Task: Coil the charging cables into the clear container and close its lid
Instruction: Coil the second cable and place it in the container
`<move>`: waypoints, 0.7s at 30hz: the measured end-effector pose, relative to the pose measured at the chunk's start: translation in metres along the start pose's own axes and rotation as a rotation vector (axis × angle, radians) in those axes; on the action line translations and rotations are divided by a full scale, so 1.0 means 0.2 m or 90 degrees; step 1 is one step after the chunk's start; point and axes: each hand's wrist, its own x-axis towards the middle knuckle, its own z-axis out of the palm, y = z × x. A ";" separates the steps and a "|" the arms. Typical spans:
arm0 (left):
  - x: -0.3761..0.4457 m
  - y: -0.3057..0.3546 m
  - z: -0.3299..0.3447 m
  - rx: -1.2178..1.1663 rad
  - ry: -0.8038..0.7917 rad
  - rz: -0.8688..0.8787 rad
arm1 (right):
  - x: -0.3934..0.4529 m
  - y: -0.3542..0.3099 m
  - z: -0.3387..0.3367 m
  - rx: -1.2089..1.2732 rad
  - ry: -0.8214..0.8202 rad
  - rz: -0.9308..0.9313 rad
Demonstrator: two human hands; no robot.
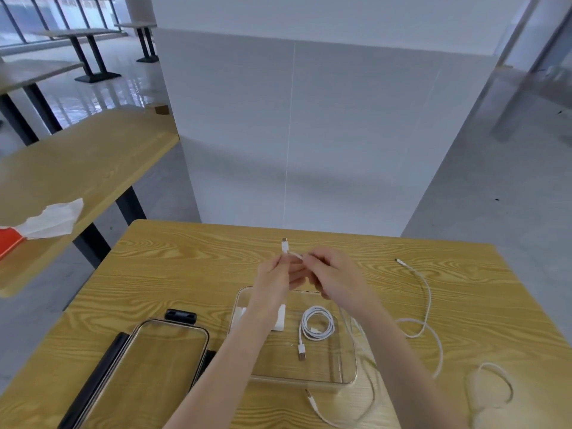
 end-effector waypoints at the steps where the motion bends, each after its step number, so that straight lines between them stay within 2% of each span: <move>1: 0.01 0.01 -0.01 -0.025 -0.006 -0.019 | -0.02 0.01 0.01 0.009 -0.022 -0.008; 4: 0.01 0.03 -0.02 -0.093 -0.039 -0.068 | -0.04 0.04 0.02 0.029 -0.093 -0.016; 8: 0.01 0.05 -0.02 -0.266 -0.079 -0.129 | -0.04 0.13 0.02 0.092 -0.185 0.043; 12: 0.02 0.10 -0.05 -0.378 -0.100 -0.110 | -0.06 0.24 0.01 0.077 -0.289 0.086; 15: 0.00 0.13 -0.06 -0.310 -0.109 -0.083 | -0.04 0.30 0.02 0.004 -0.261 0.145; 19: -0.03 0.12 -0.06 -0.092 -0.132 -0.042 | 0.04 0.32 -0.01 -0.157 -0.213 0.188; 21: -0.05 0.11 -0.06 0.012 -0.138 -0.053 | 0.09 0.28 -0.04 -0.181 -0.163 0.195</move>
